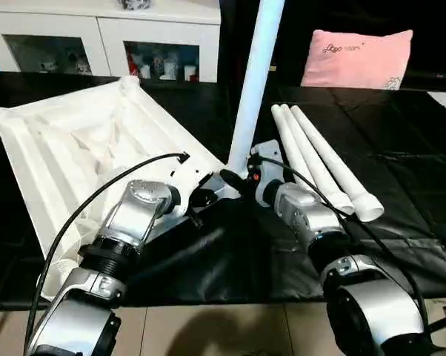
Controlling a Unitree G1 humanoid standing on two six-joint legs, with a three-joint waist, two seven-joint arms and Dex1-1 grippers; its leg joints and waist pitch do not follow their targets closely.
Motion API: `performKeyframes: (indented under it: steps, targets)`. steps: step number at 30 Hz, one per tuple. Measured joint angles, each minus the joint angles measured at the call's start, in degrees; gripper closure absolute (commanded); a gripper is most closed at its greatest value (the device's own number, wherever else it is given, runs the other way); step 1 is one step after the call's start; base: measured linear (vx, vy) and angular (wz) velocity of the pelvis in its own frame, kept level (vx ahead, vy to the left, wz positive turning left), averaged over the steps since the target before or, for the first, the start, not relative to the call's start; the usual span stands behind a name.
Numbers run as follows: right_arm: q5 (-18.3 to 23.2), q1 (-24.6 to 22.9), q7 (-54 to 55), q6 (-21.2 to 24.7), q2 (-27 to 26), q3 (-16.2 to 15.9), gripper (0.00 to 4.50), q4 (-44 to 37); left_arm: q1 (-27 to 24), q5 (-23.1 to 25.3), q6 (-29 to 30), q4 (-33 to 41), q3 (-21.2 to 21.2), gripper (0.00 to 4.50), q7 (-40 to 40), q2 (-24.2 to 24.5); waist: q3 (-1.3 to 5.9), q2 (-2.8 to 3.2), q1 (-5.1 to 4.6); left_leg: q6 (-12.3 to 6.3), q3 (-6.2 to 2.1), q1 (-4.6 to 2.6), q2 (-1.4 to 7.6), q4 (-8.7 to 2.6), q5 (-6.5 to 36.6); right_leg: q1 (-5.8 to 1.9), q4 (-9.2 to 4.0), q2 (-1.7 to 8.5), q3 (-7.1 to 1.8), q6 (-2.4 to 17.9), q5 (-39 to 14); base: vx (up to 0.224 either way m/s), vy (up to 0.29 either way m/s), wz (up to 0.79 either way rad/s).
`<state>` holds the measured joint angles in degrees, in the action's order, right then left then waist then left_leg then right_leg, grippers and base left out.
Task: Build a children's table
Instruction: Rotate leg to tighten
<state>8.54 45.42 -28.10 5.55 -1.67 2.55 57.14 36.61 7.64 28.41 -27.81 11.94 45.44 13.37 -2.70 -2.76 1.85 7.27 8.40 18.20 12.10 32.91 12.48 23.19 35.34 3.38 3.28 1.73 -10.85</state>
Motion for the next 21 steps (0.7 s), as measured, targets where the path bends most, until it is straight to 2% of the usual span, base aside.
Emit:
performKeyframes:
  steps: [7,10,19,21]
  targets:
    - [2.11,-1.46,-2.97,0.76,0.0,1.48,0.28,-2.01,-0.07,-0.07,-1.02,-0.01,0.53,4.5,0.19,0.53,-0.02,0.02,0.09,0.01,0.0,0.0,0.03,-0.03,0.0,0.0,-0.03,0.0,0.03,0.01,0.01,0.0,0.0,0.0]
    - [2.36,-4.36,-5.39,1.29,0.76,1.31,0.04,-6.02,-0.1,-0.07,-2.39,-0.02,1.16,4.5,0.8,1.3,-0.05,0.07,0.36,0.0,0.0,0.08,0.04,-0.07,0.0,0.0,-0.14,0.0,0.09,0.01,0.01,0.0,0.0,0.0]
    - [2.7,-11.36,-14.39,4.98,6.5,-1.94,0.04,-14.7,-0.71,-0.14,-7.76,-0.28,2.5,4.5,4.29,4.48,-0.17,0.25,0.71,-0.15,-0.03,0.23,0.21,-0.09,-0.11,0.03,-0.23,-0.01,0.31,0.01,0.0,0.0,0.0,0.0]
    - [2.96,-12.87,-17.23,6.18,8.34,-2.8,0.04,-18.17,-0.95,-0.33,-10.27,-0.51,3.14,4.5,6.25,5.64,-0.21,0.3,1.02,-0.12,-0.03,0.28,0.35,-0.09,-0.09,0.03,-0.26,-0.01,0.35,0.01,0.0,0.0,0.0,0.0]
